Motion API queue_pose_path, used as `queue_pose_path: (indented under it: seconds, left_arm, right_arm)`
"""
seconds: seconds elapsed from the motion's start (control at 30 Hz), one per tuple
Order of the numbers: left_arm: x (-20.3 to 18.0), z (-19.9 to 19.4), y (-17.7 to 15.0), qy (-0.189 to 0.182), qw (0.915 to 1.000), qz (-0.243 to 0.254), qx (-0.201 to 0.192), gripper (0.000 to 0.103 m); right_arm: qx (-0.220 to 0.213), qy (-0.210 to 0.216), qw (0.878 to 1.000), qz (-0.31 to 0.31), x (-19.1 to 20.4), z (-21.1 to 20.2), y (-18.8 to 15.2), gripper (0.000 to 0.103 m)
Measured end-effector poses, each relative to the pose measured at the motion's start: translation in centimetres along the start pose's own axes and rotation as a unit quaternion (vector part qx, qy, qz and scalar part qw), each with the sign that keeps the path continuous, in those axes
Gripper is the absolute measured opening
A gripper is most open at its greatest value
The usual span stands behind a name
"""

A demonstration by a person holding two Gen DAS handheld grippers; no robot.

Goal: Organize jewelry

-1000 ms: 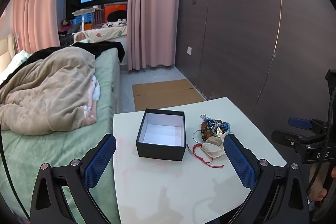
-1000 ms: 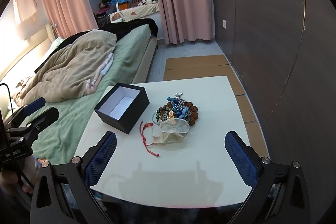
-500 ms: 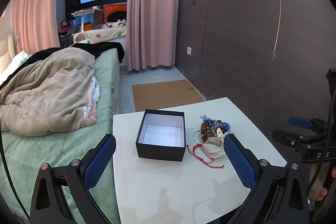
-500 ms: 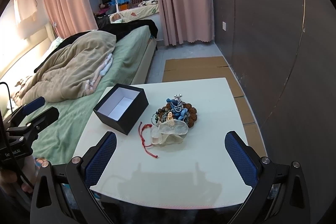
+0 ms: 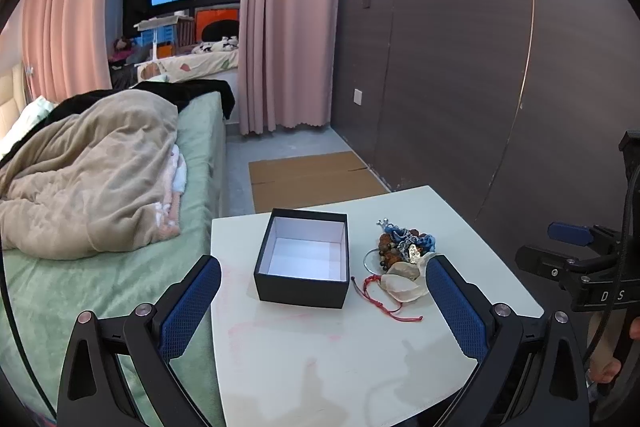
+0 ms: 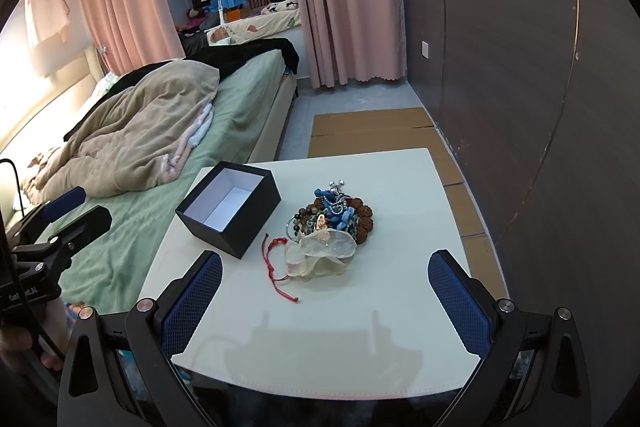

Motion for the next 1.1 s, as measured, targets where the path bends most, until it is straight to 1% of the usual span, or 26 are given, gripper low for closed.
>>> queue_pose_path:
  seconds: [0.2, 0.3, 0.4, 0.5, 0.57, 0.63, 0.8, 0.97, 1.1]
  left_arm:
    - [-0.6, 1.1, -0.1, -0.008, 0.9999, 0.009, 0.008, 0.102]
    - [-1.0, 1.9, 0.0, -0.015, 0.9998, 0.013, 0.01, 0.102]
    - [-1.6, 2.7, 0.1, -0.028, 0.9994, 0.014, 0.013, 0.097]
    - [-2.5, 3.9, 0.1, -0.042, 0.9988, 0.016, 0.018, 0.094]
    - [-3.2, 4.8, 0.1, -0.048, 0.9983, 0.02, 0.027, 0.09]
    - [-4.2, 5.6, 0.0, -0.063, 0.9969, 0.027, 0.038, 0.084]
    - [-6.6, 7.2, -0.2, -0.078, 0.9941, 0.054, 0.052, 0.083]
    - [-8.2, 8.8, -0.4, -0.092, 0.9914, 0.064, 0.068, 0.081]
    - [-9.5, 10.5, -1.2, -0.106, 0.9871, 0.069, 0.099, 0.072]
  right_arm:
    - [-0.001, -0.002, 1.0, 0.008, -0.7, 0.0, 0.3, 0.103]
    - [0.002, -0.007, 1.0, 0.025, -1.8, 0.3, 0.7, 0.103]
    - [0.007, -0.011, 0.999, 0.046, -2.9, 0.7, 1.1, 0.103]
    - [0.01, -0.012, 0.998, 0.066, -4.0, 1.2, 1.6, 0.103]
    - [0.015, -0.014, 0.997, 0.08, -4.8, 1.5, 1.8, 0.103]
    - [0.02, -0.015, 0.996, 0.091, -5.4, 1.9, 1.9, 0.103]
    - [0.032, -0.016, 0.992, 0.123, -7.2, 2.5, 2.2, 0.103]
    - [0.041, -0.013, 0.988, 0.15, -8.9, 3.1, 2.4, 0.103]
    - [0.047, -0.014, 0.986, 0.16, -9.6, 3.4, 2.4, 0.103]
Point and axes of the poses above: each gripper's, at about its wrist camera, not at the fingertips, and z roughly the way its jaws point, x to its left, y to its top, the point moved 6 cm from there along z, roughly the way its jaws point, and after that the axes turned 6 degrees about z, right-handed, at the moved point
